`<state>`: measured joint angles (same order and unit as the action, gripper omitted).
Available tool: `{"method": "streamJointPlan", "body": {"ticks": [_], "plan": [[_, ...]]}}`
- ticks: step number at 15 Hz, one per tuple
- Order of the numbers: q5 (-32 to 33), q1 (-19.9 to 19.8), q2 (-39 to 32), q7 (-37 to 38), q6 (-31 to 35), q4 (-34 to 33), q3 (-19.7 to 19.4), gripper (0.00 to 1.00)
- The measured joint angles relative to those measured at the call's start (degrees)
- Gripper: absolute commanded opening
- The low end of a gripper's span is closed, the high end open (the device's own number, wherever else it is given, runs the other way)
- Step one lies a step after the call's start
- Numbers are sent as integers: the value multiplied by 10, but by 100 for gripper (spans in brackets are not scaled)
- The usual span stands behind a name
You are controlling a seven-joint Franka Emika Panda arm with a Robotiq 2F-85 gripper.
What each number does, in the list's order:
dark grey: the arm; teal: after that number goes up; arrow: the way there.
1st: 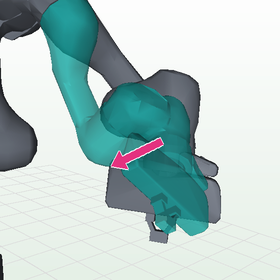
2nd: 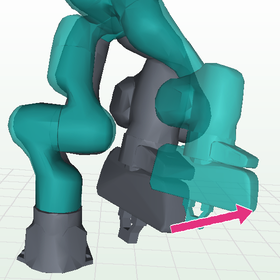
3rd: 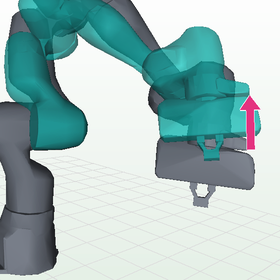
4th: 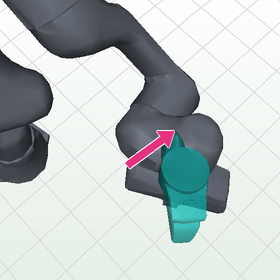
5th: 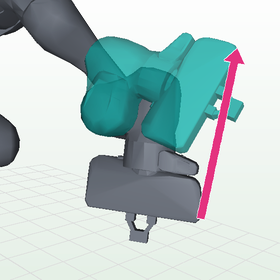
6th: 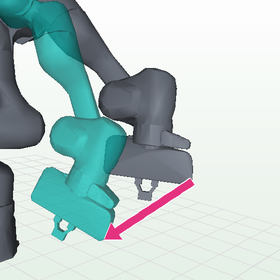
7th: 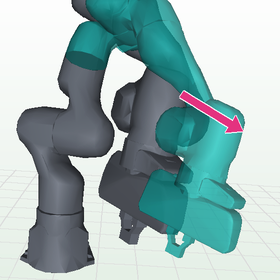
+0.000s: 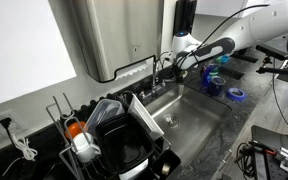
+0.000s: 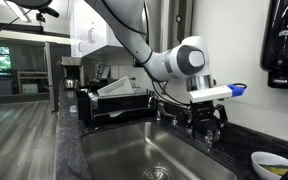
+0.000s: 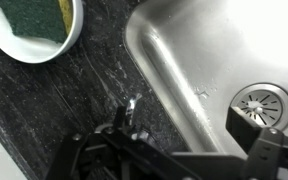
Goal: Open the tap of the sink.
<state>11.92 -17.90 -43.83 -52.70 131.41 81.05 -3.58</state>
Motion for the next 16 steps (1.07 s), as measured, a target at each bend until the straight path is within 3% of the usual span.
{"method": "streamJointPlan", "body": {"ticks": [16], "plan": [[-31,0,11,-20,-19,11,7,100]]}}
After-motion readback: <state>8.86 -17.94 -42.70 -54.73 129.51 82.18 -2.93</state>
